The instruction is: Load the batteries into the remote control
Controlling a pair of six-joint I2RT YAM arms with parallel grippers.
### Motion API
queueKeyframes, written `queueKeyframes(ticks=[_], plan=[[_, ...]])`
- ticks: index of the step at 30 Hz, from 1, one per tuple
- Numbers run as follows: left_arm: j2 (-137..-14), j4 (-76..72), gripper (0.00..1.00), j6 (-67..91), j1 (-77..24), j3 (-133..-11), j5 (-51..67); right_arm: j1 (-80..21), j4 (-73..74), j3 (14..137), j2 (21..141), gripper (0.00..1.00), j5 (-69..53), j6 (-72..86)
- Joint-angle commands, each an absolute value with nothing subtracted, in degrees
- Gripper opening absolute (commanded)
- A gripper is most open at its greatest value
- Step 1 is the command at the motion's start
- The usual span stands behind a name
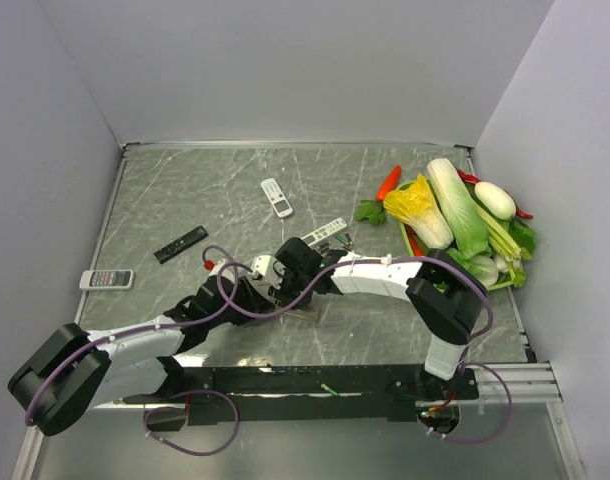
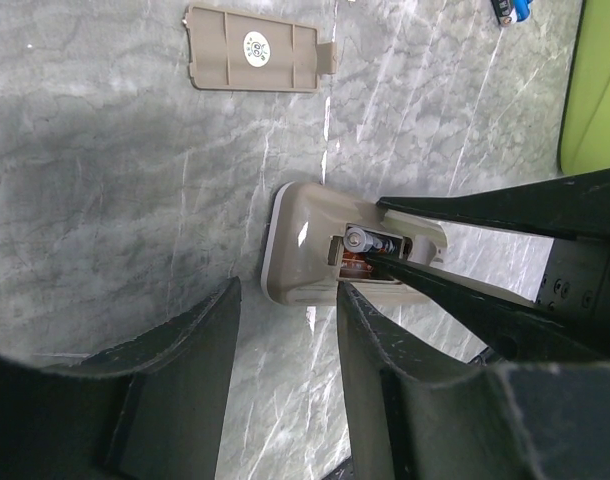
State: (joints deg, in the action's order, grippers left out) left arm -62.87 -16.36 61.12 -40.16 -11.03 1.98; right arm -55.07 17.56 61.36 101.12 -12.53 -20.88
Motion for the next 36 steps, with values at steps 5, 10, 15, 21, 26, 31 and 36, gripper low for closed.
queueKeyframes(ticks=[5,10,15,21,26,31,36], plan=[[-63.4,-15.0,0.49,59.9,-40.3,-13.3,0.4,-54.8,17.2,60.1,98.1,0.39,-14.7,-20.7],[-64.9,-15.5,0.47,59.8,-40.3,-13.8,0.9,-54.8,17.3,60.1,95.6,0.45,-15.1,-20.2],[-65.0,-15.1,0.46,59.7,-40.3,-14.2,1.1,-54.8,17.3,59.9,94.7,0.46,-15.4,-19.8],[-62.1,-11.0,0.46,59.2,-40.4,-15.5,0.2,-54.7,16.5,57.8,90.8,0.46,-14.0,-16.5],[-58.8,-4.5,0.46,58.4,-41.4,-18.0,-3.9,-52.7,14.9,52.8,83.9,0.46,-12.3,-9.0],[-59.0,-0.2,0.45,56.9,-44.6,-22.6,-7.2,-49.8,13.4,46.9,77.3,0.47,-13.2,-0.6],[-62.2,6.9,0.42,55.6,-47.7,-27.3,-9.8,-47.2,9.2,41.5,72.3,0.47,-13.4,3.7]])
